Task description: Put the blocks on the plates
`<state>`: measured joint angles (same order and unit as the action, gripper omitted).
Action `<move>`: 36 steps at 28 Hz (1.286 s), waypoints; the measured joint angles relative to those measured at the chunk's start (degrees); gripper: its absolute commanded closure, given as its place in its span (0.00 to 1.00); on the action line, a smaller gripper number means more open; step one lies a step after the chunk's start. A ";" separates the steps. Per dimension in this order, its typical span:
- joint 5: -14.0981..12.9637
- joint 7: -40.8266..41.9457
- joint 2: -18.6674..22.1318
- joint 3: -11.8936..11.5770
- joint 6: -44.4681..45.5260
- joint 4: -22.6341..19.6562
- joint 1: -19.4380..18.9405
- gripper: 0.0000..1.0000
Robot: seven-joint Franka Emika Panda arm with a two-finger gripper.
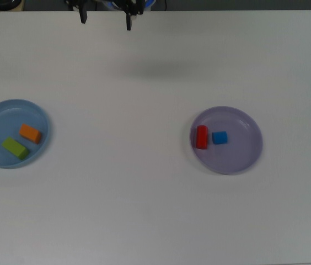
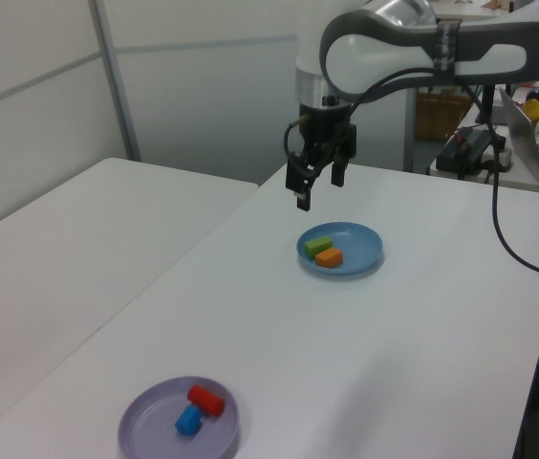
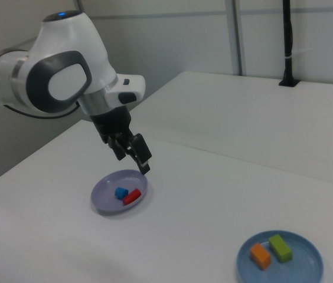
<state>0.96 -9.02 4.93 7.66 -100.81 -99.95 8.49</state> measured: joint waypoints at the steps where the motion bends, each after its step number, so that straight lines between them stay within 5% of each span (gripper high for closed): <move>1: -0.04 0.01 -0.56 0.04 -0.21 0.16 -0.06 0.00; 10: -0.40 0.32 -5.53 0.07 -1.46 3.77 -0.38 0.00; 36: -2.27 3.25 -5.67 -0.40 -1.46 5.39 -0.32 0.00</move>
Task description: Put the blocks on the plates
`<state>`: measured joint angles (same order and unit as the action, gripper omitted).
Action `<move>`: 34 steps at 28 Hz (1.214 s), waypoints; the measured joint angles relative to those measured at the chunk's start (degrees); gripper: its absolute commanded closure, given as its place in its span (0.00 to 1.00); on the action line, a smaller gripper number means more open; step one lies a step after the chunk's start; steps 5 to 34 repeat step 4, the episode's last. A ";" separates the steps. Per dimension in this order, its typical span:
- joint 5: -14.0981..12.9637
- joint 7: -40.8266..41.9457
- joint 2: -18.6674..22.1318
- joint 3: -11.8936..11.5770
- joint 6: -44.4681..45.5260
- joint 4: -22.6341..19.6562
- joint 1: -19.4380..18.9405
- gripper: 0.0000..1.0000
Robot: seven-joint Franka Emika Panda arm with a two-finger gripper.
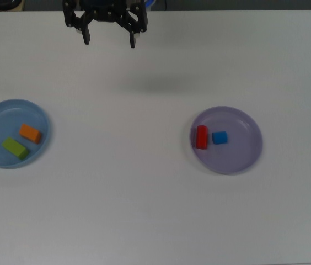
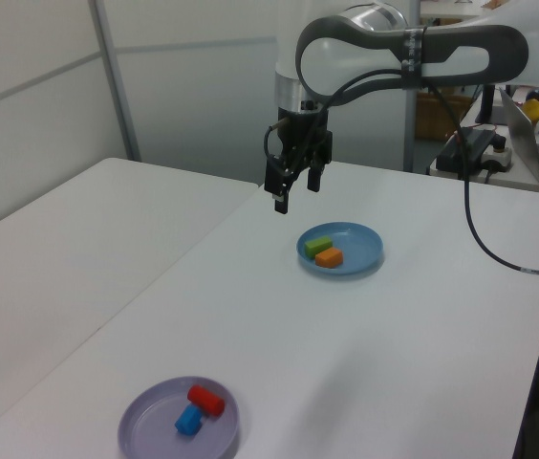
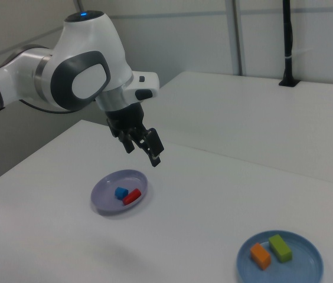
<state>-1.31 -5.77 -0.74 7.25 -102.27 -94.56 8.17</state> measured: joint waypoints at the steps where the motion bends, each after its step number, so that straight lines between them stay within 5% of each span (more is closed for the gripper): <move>1: 0.00 0.00 0.00 -0.68 0.00 0.00 -0.82 0.00; 4: 0.00 0.00 0.00 -3.33 0.00 0.00 -3.70 0.00; 34: 0.00 0.00 0.00 -3.33 0.00 0.00 -3.70 0.00</move>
